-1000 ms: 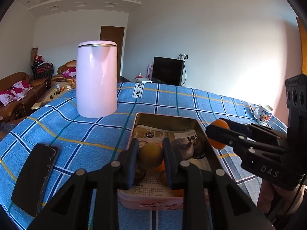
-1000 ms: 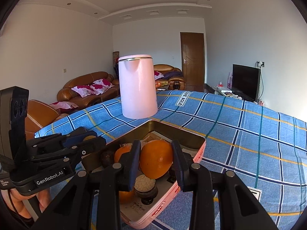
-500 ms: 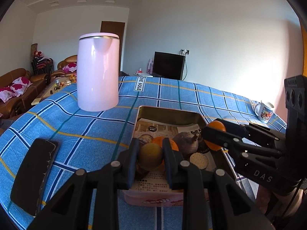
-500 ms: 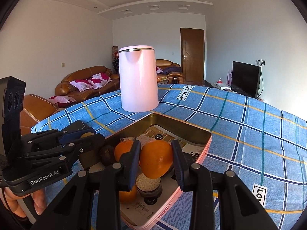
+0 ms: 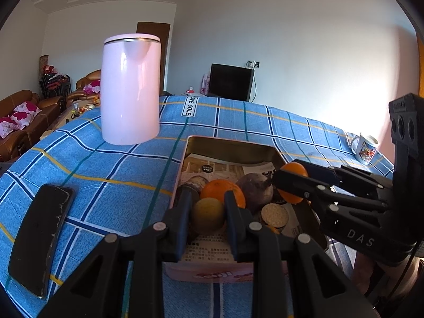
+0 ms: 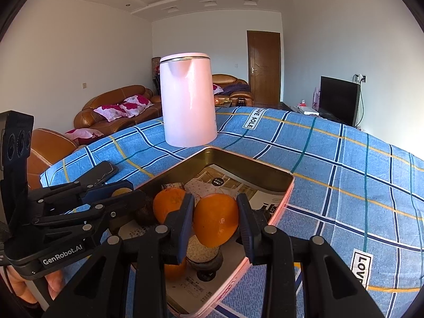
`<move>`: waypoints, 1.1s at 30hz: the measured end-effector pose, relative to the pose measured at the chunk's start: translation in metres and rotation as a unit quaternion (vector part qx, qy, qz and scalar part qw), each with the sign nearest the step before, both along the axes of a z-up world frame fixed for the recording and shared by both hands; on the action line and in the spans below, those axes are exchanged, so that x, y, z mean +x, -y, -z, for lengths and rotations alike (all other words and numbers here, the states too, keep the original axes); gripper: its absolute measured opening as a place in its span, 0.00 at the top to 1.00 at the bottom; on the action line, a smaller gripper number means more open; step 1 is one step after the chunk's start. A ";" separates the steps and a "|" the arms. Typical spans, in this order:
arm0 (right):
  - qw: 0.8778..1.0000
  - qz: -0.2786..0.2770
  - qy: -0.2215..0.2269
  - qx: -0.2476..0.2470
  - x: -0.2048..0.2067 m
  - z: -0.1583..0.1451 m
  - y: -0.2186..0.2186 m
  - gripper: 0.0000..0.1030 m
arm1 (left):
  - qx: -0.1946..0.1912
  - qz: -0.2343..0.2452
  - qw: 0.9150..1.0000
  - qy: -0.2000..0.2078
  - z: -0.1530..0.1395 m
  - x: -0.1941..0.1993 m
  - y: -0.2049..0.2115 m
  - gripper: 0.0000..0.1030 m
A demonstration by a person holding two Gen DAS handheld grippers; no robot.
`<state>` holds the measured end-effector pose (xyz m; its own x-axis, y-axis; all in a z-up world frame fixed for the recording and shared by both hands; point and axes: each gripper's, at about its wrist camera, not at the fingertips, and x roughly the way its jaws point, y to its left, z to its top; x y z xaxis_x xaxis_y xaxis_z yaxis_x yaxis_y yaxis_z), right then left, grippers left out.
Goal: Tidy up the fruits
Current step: 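Carry the yellow fruit into the tin with the left gripper while the right gripper brings the orange, then open both grippers to release the fruits into the tin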
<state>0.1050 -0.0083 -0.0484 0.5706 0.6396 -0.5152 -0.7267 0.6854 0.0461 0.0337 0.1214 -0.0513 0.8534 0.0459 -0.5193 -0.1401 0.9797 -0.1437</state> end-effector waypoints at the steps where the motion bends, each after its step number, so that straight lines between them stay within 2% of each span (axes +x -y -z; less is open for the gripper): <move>1: 1.000 0.000 -0.002 -0.001 0.001 0.000 0.000 0.66 | 0.000 0.001 1.000 -0.002 0.001 0.001 0.000 0.74; 15: 1.000 -0.001 -0.028 -0.011 0.009 0.006 -0.002 0.66 | 0.004 0.008 1.000 -0.018 0.011 0.005 0.006 0.74; 24: 1.000 -0.006 -0.022 -0.011 0.006 0.006 -0.003 0.66 | 0.008 0.011 1.000 -0.018 0.010 0.003 0.011 0.72; 25: 1.000 -0.004 -0.020 -0.010 0.005 0.005 -0.002 0.66 | 0.008 0.011 1.000 -0.017 0.009 0.003 0.011 0.71; 26: 1.000 -0.004 -0.019 -0.007 0.005 0.005 -0.001 0.65 | 0.009 0.010 1.000 -0.015 0.009 0.002 0.011 0.62; 27: 1.000 -0.004 -0.018 -0.004 0.004 0.004 0.000 0.59 | 0.010 0.005 1.000 -0.011 0.008 0.000 0.011 0.50; 29: 1.000 0.006 -0.013 0.002 0.004 0.003 0.003 0.44 | 0.012 -0.002 1.000 -0.005 0.005 -0.003 0.010 0.45; 33: 1.000 0.010 -0.014 0.018 0.004 0.001 0.009 0.38 | 0.014 0.000 1.000 0.002 0.002 -0.007 0.011 0.40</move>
